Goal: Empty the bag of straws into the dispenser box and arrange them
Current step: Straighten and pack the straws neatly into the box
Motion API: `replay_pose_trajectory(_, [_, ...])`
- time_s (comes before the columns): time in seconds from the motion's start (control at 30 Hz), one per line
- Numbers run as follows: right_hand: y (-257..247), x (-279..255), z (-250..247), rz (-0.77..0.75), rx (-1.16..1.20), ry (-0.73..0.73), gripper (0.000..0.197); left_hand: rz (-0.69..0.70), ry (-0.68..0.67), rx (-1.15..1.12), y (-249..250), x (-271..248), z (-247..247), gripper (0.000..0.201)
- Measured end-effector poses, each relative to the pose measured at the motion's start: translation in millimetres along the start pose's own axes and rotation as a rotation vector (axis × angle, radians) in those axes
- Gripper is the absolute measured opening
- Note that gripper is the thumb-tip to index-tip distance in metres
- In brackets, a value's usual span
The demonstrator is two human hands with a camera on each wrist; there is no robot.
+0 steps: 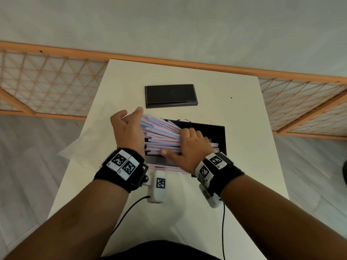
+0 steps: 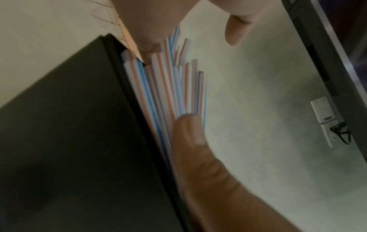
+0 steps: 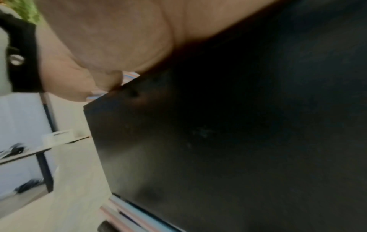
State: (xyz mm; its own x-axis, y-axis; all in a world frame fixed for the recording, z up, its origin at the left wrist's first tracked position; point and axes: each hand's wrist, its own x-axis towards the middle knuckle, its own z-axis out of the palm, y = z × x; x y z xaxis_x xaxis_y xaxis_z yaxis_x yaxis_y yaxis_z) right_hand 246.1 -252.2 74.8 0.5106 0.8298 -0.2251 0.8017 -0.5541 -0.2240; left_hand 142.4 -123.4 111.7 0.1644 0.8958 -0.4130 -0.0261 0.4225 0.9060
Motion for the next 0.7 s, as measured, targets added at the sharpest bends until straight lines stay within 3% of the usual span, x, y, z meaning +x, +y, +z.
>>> replay_pose_trajectory(0.1, [4, 5, -5, 0.027, 0.088, -0.017, 0.097, 0.013, 0.021, -0.031, -6, -2, -3, 0.072])
replay_pose_trajectory(0.2, [13, 1, -12, -0.028, 0.118, -0.002, 0.090, -0.077, 0.043, -0.145, -12, -5, -9, 0.095])
replay_pose_trajectory(0.27, [17, -5, -15, -0.066, 0.139, 0.078, 0.075, -0.085, 0.027, -0.166, -18, -2, -14, 0.100])
replay_pose_trajectory(0.4, [12, -29, -19, -0.238, 0.190, 0.318, 0.035, -0.045, -0.004, -0.058, -24, -1, -11, 0.083])
replay_pose_trajectory(0.47, [2, -47, -16, -0.324, 0.171, 0.338, 0.019, -0.001, -0.022, 0.007, -25, -2, -8, 0.081])
replay_pose_trajectory(0.53, [-8, -61, -6, -0.373, 0.065, 0.239, 0.018, 0.049, -0.019, 0.085, -28, -4, -6, 0.075])
replay_pose_trajectory(0.57, [-12, -65, 0, -0.359, -0.009, 0.108, 0.021, 0.073, -0.015, 0.125, -31, -4, -6, 0.072])
replay_pose_trajectory(0.63, [-13, -66, 17, -0.267, -0.136, -0.177, 0.026, 0.096, -0.014, 0.151, -34, -4, -8, 0.067])
replay_pose_trajectory(0.7, [-7, -66, 33, -0.188, -0.198, -0.296, 0.030, 0.080, -0.003, 0.073, -37, 0, -11, 0.057])
